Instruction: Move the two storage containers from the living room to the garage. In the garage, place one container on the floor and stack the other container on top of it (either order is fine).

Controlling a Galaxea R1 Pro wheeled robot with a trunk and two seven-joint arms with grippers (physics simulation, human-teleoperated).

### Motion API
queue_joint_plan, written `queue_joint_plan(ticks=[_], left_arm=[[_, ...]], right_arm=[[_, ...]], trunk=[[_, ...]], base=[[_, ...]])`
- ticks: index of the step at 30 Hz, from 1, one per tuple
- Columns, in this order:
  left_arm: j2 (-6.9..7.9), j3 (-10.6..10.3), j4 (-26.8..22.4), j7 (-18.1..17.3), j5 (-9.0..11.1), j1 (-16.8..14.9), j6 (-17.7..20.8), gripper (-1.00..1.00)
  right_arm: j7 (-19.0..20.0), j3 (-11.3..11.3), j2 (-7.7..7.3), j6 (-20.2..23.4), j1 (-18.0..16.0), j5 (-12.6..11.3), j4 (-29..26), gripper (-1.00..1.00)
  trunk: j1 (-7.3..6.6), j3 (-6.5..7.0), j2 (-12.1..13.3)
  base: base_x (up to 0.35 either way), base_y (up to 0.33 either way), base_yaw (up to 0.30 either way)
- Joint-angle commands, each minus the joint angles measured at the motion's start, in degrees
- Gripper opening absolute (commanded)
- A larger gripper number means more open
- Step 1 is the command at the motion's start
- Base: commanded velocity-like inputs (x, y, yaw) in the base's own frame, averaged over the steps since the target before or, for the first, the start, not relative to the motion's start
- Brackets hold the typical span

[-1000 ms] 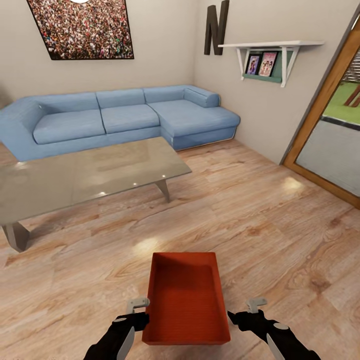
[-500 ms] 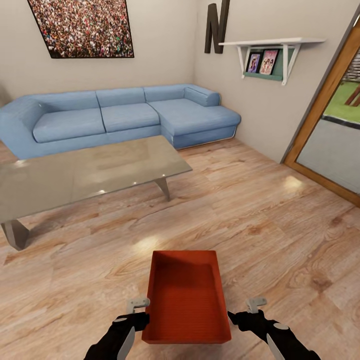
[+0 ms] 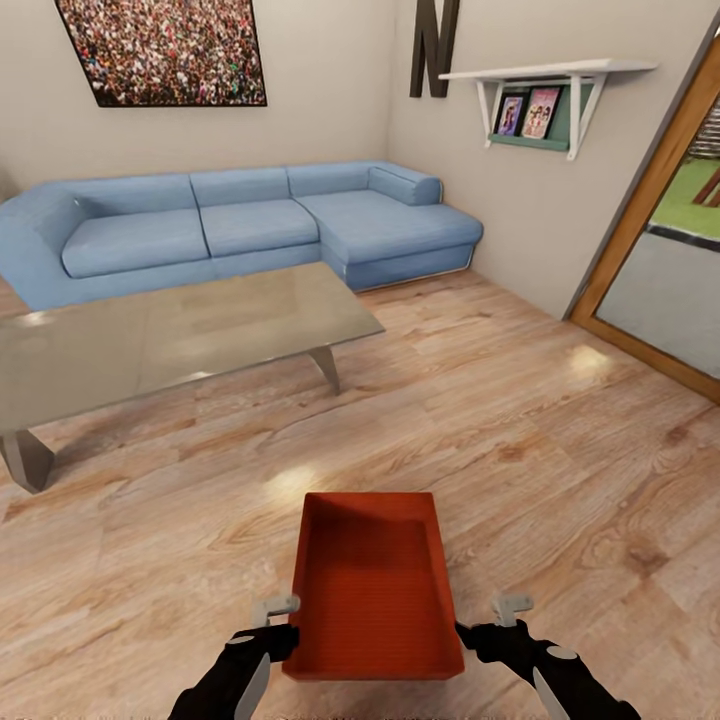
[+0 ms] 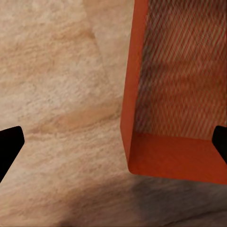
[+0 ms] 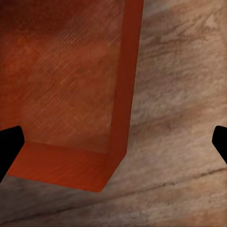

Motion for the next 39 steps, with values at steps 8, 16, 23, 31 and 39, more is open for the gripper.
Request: queue_joint_plan(ticks=[8,16,23,31,39], left_arm=[[-0.07,0.4,-0.1,-0.1,-0.6,0.0,0.3,1.00],[-0.03,0.4,-0.2,-0.1,-0.6,0.0,0.3,1.00],[0.04,0.3,-1.9,-0.1,-0.6,0.0,0.4,1.00],[-0.06,0.3,-5.3,-0.2,-0.7,0.0,0.4,1.00],[0.20,0.3,-5.7,-0.2,-0.8,0.0,0.4,1.00]], right_arm=[[0.2,0.0,-0.03,0.4,0.0,-0.1,-0.1,1.00],[0.2,0.0,-0.03,0.4,0.0,-0.1,-0.1,1.00],[0.2,-0.1,-0.03,0.4,0.0,-0.1,-2.3,1.00],[0.1,-0.2,-0.03,0.4,0.0,-0.2,-5.8,1.00],[0.1,-0.3,-0.05,0.4,0.0,-0.2,-5.8,1.00]], trunk=[[1.75,-2.22,-3.2],[3.51,-4.39,-6.5],[5.05,-6.28,-9.3],[6.15,-7.72,-11.3],[6.15,-7.76,-11.3]], base=[[0.000,0.000,0.000],[0.000,0.000,0.000],[0.000,0.000,0.000],[0.000,0.000,0.000],[0.010,0.000,0.000]])
